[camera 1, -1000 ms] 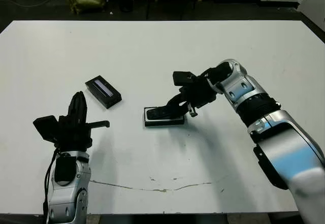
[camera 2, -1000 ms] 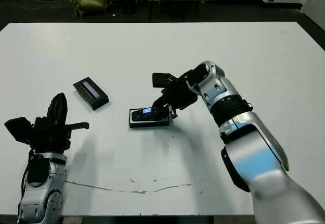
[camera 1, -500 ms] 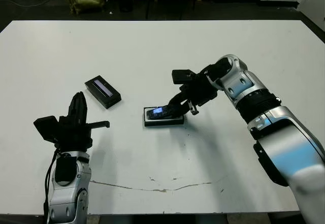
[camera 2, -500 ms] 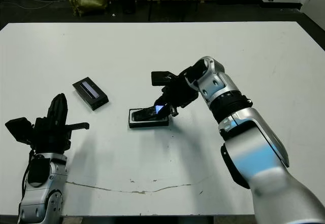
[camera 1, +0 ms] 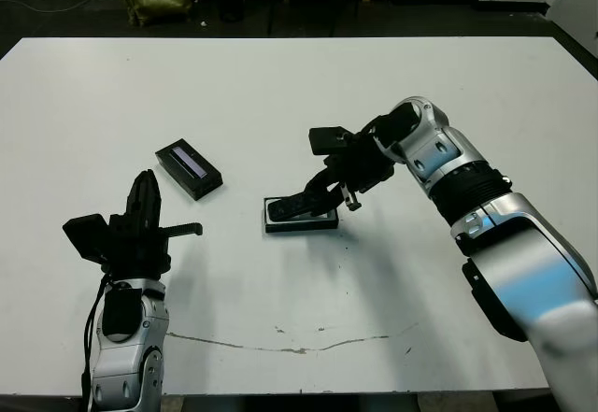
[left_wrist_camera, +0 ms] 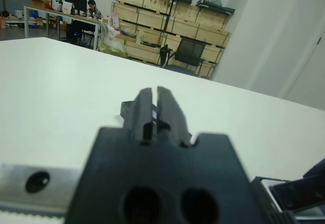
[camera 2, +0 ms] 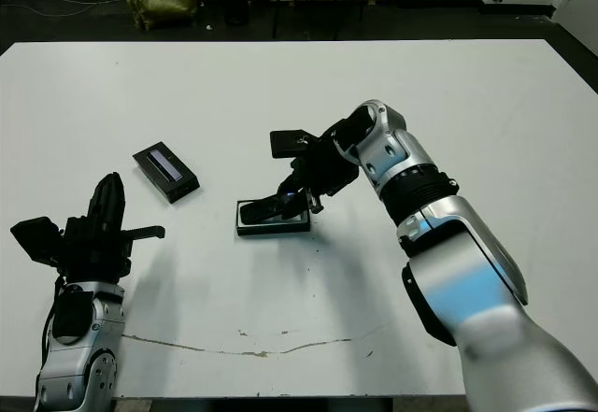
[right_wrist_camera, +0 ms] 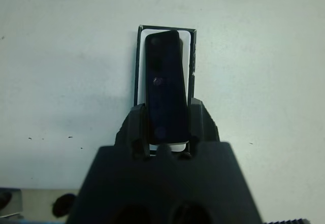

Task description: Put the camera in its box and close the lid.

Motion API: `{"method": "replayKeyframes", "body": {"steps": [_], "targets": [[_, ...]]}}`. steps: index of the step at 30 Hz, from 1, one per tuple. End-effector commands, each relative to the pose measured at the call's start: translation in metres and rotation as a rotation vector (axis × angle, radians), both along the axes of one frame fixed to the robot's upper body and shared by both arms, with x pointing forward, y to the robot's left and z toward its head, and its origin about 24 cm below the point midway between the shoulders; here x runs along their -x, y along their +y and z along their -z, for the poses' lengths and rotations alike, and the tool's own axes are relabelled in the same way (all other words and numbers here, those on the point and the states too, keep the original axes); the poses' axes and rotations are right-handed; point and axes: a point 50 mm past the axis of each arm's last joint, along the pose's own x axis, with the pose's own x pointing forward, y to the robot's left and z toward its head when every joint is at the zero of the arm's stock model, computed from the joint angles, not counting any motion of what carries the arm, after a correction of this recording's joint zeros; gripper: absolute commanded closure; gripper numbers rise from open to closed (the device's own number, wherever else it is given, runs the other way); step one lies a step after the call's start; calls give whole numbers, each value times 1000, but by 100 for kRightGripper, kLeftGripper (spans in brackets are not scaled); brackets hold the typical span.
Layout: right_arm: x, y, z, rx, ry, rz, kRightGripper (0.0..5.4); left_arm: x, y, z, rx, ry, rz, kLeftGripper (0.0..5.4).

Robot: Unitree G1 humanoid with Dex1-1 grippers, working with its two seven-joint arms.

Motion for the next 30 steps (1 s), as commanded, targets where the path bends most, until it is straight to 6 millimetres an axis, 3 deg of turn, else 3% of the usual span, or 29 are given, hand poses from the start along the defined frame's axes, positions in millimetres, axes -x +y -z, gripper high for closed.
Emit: {"method": "replayKeyframes", "body": {"steps": [1,30], "targets": [[5,12,4,34,22,-48,487,3,2,7,-1,47,-11,540],[7,1,15,83,74,-25,487,4,3,9,-8,41,-19,540]]}}
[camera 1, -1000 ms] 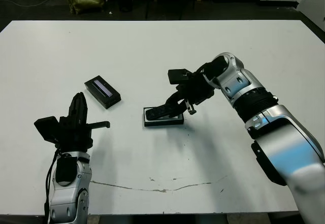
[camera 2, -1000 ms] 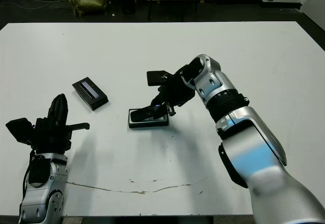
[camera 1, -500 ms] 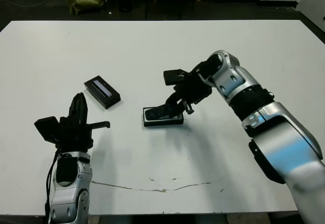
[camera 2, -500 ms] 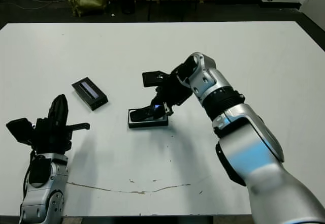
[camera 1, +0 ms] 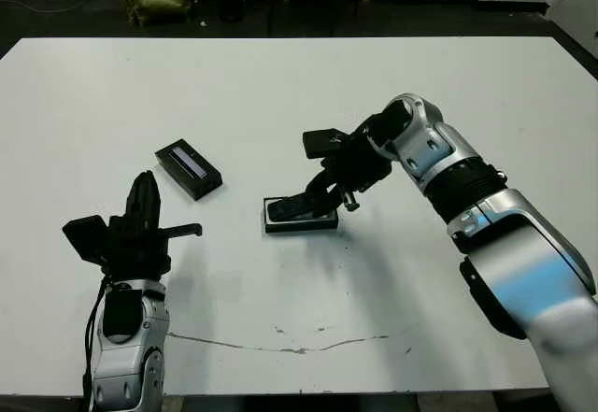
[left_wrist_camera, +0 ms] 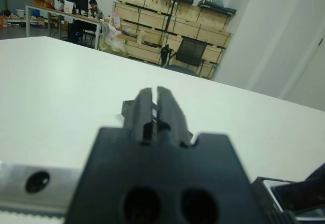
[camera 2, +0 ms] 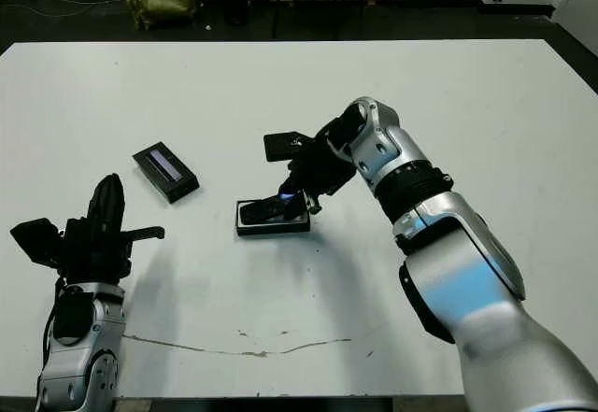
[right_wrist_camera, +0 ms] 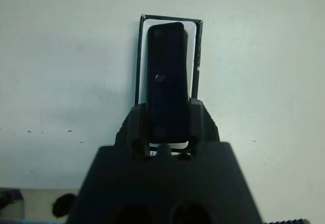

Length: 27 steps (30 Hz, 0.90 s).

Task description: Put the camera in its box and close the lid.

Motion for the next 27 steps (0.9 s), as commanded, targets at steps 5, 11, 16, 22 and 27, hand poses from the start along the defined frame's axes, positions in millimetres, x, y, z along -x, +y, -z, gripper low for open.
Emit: {"method": "replayKeyframes", "body": {"steps": [5,11,16,22,27], "targets": [[9,1,15,41,68,-48,487,4,3,8,1,42,-6,540],[11,4,20,60,60,-89,487,4,2,8,-3,41,-11,540],[11,4,21,13,85,-74,405,4,2,8,0,41,-4,540],[11,6,18,-5,53,-153,271,4,2,9,-9,43,-8,540],[11,7,17,-6,16,-190,163,4,2,9,-2,39,-7,540]]}}
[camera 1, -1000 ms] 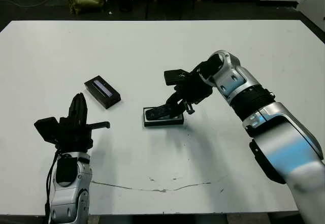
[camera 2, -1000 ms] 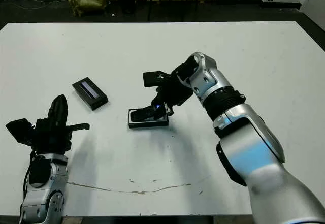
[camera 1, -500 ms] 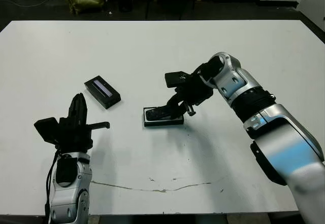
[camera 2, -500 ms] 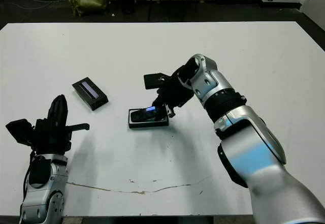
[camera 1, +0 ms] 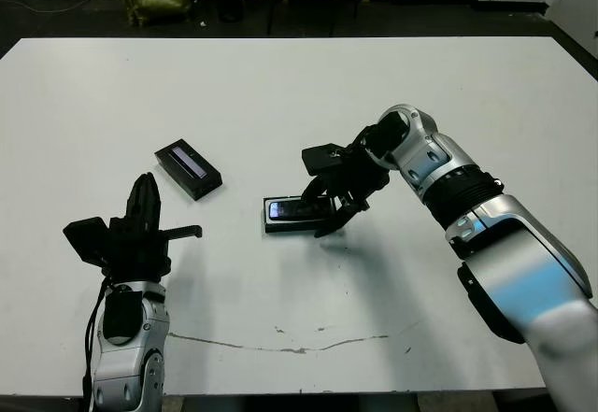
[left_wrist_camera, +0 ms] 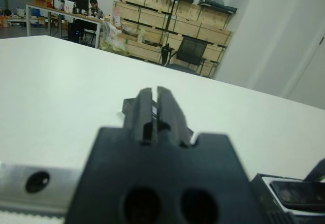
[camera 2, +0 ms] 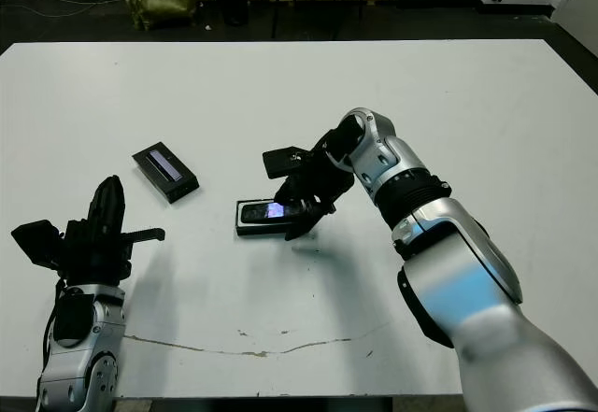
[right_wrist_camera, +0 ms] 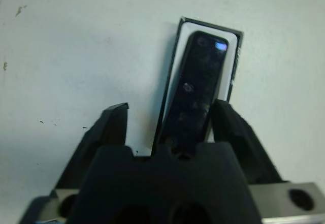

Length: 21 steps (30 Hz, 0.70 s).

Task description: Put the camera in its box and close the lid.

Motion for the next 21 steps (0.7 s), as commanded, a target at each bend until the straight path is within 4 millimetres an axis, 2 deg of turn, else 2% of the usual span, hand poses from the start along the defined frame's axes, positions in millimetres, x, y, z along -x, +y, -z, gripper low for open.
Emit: {"method": "replayKeyframes", "body": {"steps": [1,8,11,15,21], "targets": [[4,2,8,2,-1,-34,141,3,2,7,-1,31,-5,540],[3,1,6,-13,-28,-32,1,3,2,7,-4,36,-5,540],[0,0,2,-20,-24,7,1,3,2,7,-7,34,-2,540],[-5,-4,-10,-45,-122,-5,1,3,1,7,6,39,2,540],[-15,-22,-38,-183,-100,184,1,2,1,7,-1,35,5,540]]}}
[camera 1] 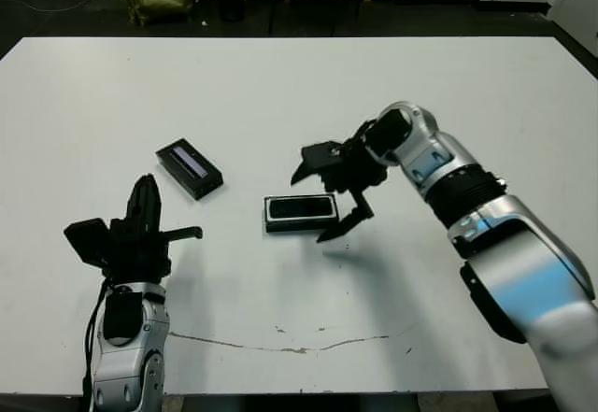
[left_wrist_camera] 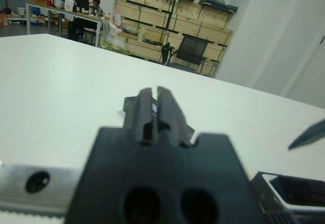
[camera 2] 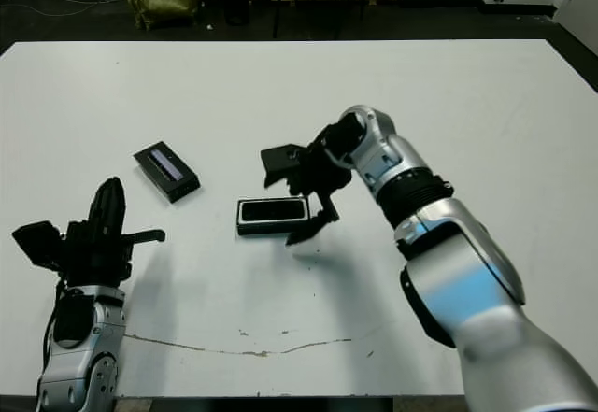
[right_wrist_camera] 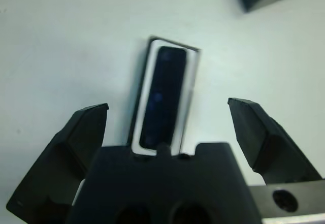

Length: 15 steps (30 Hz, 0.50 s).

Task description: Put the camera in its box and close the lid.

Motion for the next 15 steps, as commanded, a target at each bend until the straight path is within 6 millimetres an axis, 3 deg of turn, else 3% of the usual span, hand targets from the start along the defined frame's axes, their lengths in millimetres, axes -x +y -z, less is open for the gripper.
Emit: {"method": "replayKeyframes", "body": {"steps": [1,8,12,15], "targets": [[-5,-14,-19,-87,-7,82,1,2,2,6,-8,31,0,540],[-4,-41,-46,-317,-6,207,1,1,0,5,-2,37,-1,540],[4,-52,-61,-480,-107,340,1,2,0,4,-16,40,-4,540],[15,-56,-60,-633,-227,497,1,1,1,4,-17,32,6,540]]}}
